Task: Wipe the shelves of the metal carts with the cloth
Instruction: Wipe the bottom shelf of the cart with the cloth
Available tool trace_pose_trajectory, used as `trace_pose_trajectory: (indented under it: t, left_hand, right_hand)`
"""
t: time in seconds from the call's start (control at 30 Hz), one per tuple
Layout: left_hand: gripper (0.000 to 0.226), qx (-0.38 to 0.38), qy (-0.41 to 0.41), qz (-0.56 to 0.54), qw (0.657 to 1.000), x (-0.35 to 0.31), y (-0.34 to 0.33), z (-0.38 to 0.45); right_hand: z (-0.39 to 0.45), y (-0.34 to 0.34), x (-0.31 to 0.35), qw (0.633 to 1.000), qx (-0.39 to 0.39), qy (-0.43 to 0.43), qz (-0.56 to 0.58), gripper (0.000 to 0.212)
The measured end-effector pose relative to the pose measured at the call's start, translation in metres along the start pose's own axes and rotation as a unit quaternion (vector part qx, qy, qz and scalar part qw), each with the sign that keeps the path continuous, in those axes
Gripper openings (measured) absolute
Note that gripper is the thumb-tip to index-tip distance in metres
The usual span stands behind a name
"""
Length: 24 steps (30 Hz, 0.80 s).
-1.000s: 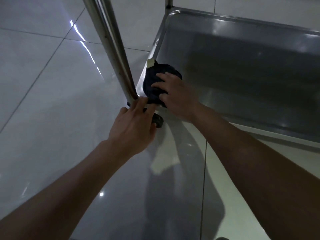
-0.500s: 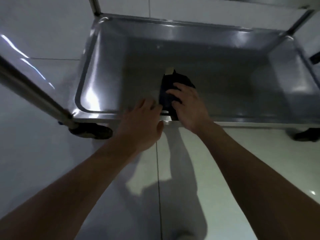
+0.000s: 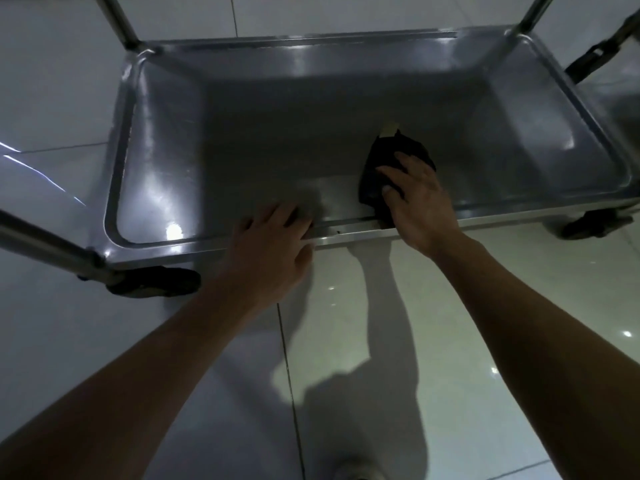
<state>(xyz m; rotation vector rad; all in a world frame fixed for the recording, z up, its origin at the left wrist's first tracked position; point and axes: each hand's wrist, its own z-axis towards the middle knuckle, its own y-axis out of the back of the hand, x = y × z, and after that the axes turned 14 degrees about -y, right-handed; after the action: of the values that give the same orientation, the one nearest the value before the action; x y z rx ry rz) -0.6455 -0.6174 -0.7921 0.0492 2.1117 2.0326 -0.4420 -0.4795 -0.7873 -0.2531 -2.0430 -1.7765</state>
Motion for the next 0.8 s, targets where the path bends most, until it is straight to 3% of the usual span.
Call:
trace_pose_trajectory:
  t: [0.23,0.47,0.8]
  left_hand:
    - [0.036,-0.05,0.069,0.018,0.996,0.055,0.013,-0.031]
    - [0.024,-0.063,0.145,0.066,0.985,0.108,0.02,-0.078]
    - [0.029,-0.054,0.131,0.068,0.988,0.127,0.019,-0.112]
  right_hand:
    - [-0.003,-0.006,0.022,0.999,0.022,0.029,0.035,0.045]
    - [-0.012,-0.051,0.099,0.993,0.053,0.088,0.061,0.041]
    - [-0.006,-0.099,0.198,0.974,0.122,0.182,0.055,0.04]
